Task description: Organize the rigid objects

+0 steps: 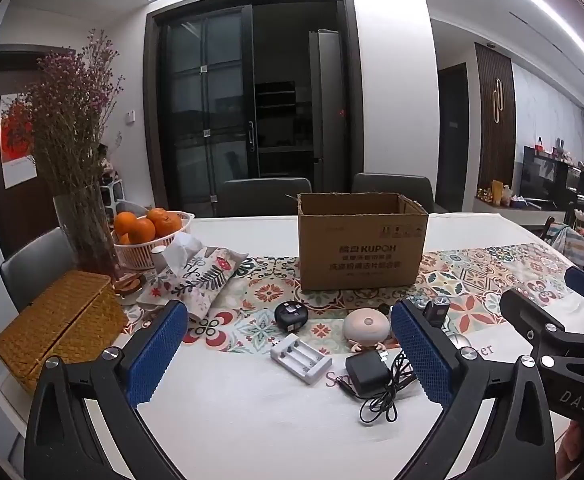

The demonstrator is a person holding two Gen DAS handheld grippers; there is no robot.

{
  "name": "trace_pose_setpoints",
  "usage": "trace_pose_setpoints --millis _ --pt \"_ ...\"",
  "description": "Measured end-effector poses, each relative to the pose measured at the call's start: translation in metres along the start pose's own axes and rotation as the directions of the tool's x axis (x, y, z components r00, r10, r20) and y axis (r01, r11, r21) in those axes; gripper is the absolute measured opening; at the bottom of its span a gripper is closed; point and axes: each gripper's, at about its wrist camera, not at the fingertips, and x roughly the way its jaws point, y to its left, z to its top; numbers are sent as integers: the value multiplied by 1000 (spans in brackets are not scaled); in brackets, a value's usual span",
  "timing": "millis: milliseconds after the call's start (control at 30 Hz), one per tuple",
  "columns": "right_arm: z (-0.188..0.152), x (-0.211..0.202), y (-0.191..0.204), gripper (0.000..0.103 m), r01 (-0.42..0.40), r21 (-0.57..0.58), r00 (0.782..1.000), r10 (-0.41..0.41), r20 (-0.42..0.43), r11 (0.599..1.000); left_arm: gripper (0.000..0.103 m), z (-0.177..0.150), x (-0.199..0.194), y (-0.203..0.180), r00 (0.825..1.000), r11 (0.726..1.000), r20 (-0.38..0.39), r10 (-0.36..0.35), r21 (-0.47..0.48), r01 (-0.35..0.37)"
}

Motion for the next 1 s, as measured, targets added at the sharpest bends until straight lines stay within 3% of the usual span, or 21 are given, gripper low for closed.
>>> trace_pose_setpoints --millis 1000 --pt "-2 3 2 103 -11 8 1000 11 4 1000 103 1 2 0 1000 1000 7 0 0 0"
